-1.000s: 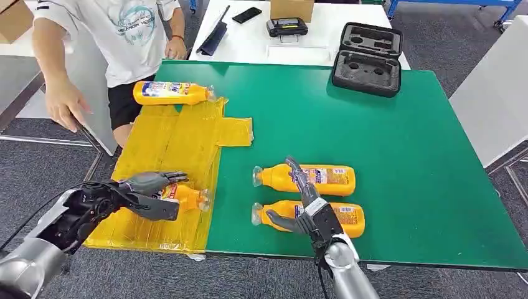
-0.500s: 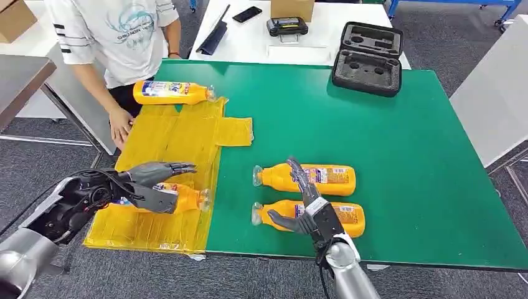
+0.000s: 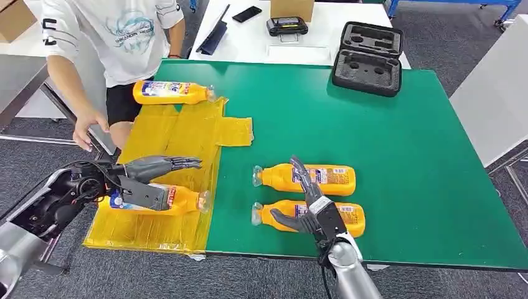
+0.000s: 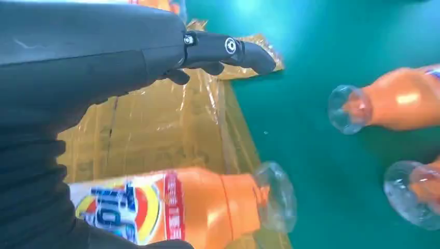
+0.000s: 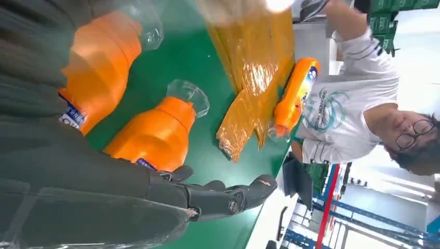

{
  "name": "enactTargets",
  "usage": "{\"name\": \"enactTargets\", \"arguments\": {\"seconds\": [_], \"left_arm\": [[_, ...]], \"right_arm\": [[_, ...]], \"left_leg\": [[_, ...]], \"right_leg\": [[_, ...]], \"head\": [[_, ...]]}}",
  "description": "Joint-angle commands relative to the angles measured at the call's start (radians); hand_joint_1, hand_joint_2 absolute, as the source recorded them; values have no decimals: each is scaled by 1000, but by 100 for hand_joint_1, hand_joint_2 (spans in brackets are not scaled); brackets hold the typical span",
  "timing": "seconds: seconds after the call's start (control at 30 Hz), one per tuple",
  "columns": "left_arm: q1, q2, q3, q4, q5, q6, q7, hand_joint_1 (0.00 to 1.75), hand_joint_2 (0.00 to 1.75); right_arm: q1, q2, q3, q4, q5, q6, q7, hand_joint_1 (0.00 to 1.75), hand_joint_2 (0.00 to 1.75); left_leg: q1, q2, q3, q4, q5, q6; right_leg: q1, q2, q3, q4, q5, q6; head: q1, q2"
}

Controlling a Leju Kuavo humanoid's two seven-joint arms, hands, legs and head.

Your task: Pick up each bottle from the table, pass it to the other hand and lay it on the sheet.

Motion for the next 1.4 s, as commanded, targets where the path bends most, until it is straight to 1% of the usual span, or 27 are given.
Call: {"name": "enactTargets", "arguments": {"seconds": [0.03, 0.07, 0.1, 0.2, 0.23, 0.27, 0.3, 0.33, 0.37, 0.4, 0.43, 0.47, 0.5, 0.63, 0.77, 0.83, 0.87, 0.9, 1.0, 1.03, 1.07, 1.1, 1.13, 1.2, 1.23, 1.3, 1.4], "left_arm": [[37, -144, 62, 1, 24, 178, -42, 0, 175], [63, -183, 107, 5, 26, 252, -20, 0, 175], [128, -237, 173, -18, 20, 359, -4, 0, 175], [374, -411, 332, -146, 3, 617, 34, 0, 175], [416, -421, 312, -179, -16, 645, 44, 0, 175], [463, -457, 339, -217, 12, 694, 63, 0, 175], [513, -488, 357, -256, 34, 722, 65, 0, 175], [556, -524, 385, -289, 53, 786, 53, 0, 175], [618, -552, 396, -339, 54, 857, 48, 0, 175], [675, -584, 419, -380, 122, 897, 35, 0, 175], [705, -602, 437, -398, 178, 919, 17, 0, 175], [755, -627, 458, -417, 185, 997, -20, 0, 175], [783, -646, 471, -429, 199, 1036, -30, 0, 175], [782, -670, 489, -410, 248, 1065, -45, 0, 175], [802, -676, 495, -387, 236, 1160, -58, 0, 175], [805, -677, 490, -367, 238, 1164, -65, 0, 175], [800, -678, 487, -355, 236, 1172, -71, 0, 175], [790, -676, 482, -340, 231, 1180, -75, 0, 175], [778, -677, 482, -329, 231, 1181, -76, 0, 175], [773, -676, 481, -323, 231, 1189, -79, 0, 175], [765, -670, 477, -316, 240, 1189, -81, 0, 175], [762, -666, 475, -314, 248, 1195, -86, 0, 175], [758, -664, 476, -309, 253, 1196, -87, 0, 175], [757, -661, 473, -308, 256, 1201, -91, 0, 175], [755, -659, 472, -307, 258, 1205, -92, 0, 175], [755, -654, 464, -311, 256, 1231, -101, 0, 175], [753, -648, 451, -318, 248, 1249, -104, 0, 175]], "right_arm": [[20, -31, -34, -69, 28, -13, 24, 0, 175], [38, -32, -44, -104, 47, -25, 38, 0, 175], [61, -33, -57, -151, 76, -47, 48, 0, 175], [127, -44, -94, -299, 169, -61, 92, 0, 175], [136, -44, -102, -326, 176, -55, 103, 0, 175], [140, -46, -108, -345, 204, -57, 114, 0, 175], [140, -49, -108, -360, 232, -65, 122, 0, 175], [137, -59, -100, -368, 278, -77, 141, 0, 175], [129, -72, -95, -384, 318, -81, 170, 0, 175], [123, -88, -92, -396, 369, -83, 201, 0, 175], [119, -103, -85, -398, 397, -85, 225, 0, 175], [106, -140, -75, -395, 441, -86, 265, 0, 175], [94, -172, -73, -386, 465, -74, 290, 0, 175], [68, -233, -79, -360, 501, -51, 322, 0, 175], [27, -393, -14, -334, 506, 9, 394, 0, 175], [23, -459, 3, -325, 463, 45, 412, 0, 175], [22, -478, 6, -321, 451, 51, 415, 0, 175], [25, -495, 12, -321, 444, 63, 427, 0, 175], [32, -499, 16, -322, 445, 64, 430, 0, 175], [37, -510, 33, -327, 448, 76, 451, 0, 175], [52, -522, 40, -338, 440, 80, 465, 0, 175], [59, -535, 47, -342, 438, 83, 470, 0, 175], [64, -540, 48, -347, 434, 83, 471, 0, 175], [64, -550, 54, -351, 429, 86, 473, 0, 175], [58, -554, 57, -347, 420, 89, 472, 0, 175], [31, -558, 83, -326, 405, 97, 464, 0, 175], [-2, -562, 117, -304, 392, 102, 455, 0, 175]], "left_leg": [[-1, -6, 4, -2, 0, 0], [-1, -4, 3, -1, 0, 0], [-1, -4, 2, -1, 0, 0], [-2, -3, 7, -4, -1, 1], [-5, -4, 8, -6, -1, 1], [-6, -2, 5, -4, -1, 1], [-6, -4, 8, -4, -3, 2], [-5, -1, 5, -2, -4, 3], [-5, -2, 7, -1, -6, 3], [-5, 1, 4, -1, -5, 4], [-5, 4, 6, -1, -7, 4], [-6, 5, 3, 0, -8, 5], [-5, 6, 6, 0, -11, 6], [-5, 7, 8, 0, -12, 5], [-5, 2, 0, 1, -8, 9], [-5, 2, 6, 1, -11, 9], [-5, 1, 1, 0, -8, 10], [-5, 0, 3, 1, -10, 9], [-6, -1, 0, 0, -8, 10], [-5, -1, 4, 0, -9, 10], [-6, 0, 1, 0, -8, 10], [-6, 0, 5, -1, -9, 9], [-6, -1, 1, 0, -8, 10], [-6, -2, 2, 0, -8, 10], [-5, -3, 7, -1, -10, 9], [-6, 0, 3, 0, -8, 10], [-6, 1, 3, 0, -9, 10]], "right_leg": [[0, -6, 6, -2, -2, 0], [-1, -5, 4, -1, -2, 0], [-1, -4, 3, -1, -1, 0], [-2, -3, 8, -4, -2, 0], [-4, -4, 9, -5, -3, 1], [-5, -2, 6, -3, -2, 1], [-5, -4, 9, -4, -4, 1], [-5, -1, 5, -2, -3, 1], [-4, -2, 8, -3, -4, 2], [-5, 1, 4, -3, -3, 2], [-5, 4, 6, -3, -4, 3], [-5, 5, 3, -2, -4, 4], [-5, 5, 6, -2, -6, 4], [-4, 6, 9, -4, -6, 4], [-5, 0, 3, -3, -6, 7], [-4, 1, 9, -4, -7, 7], [-5, 1, 4, -4, -5, 7], [-5, 0, 7, -4, -6, 7], [-5, -2, 5, -4, -5, 7], [-5, -2, 8, -4, -7, 7], [-5, -2, 5, -4, -5, 7], [-5, -1, 9, -4, -6, 6], [-5, -2, 6, -4, -5, 7], [-5, -3, 6, -4, -6, 7], [-5, -4, 11, -4, -8, 6], [-5, -2, 6, -4, -6, 7], [-5, 0, 6, -4, -5, 7]], "head": [[0, 0], [0, 0], [0, 0], [-1, 0], [0, 0], [0, 0], [0, 0], [-1, 0], [1, 0], [1, 0], [0, 0], [0, 0], [0, 0], [-1, 0], [0, 0], [-1, 0], [-2, 0], [-2, 0], [-1, 0], [-1, 0], [-1, 0], [-1, 0], [-2, 0], [-1, 0], [-2, 0], [-1, 0], [-2, 0]]}}
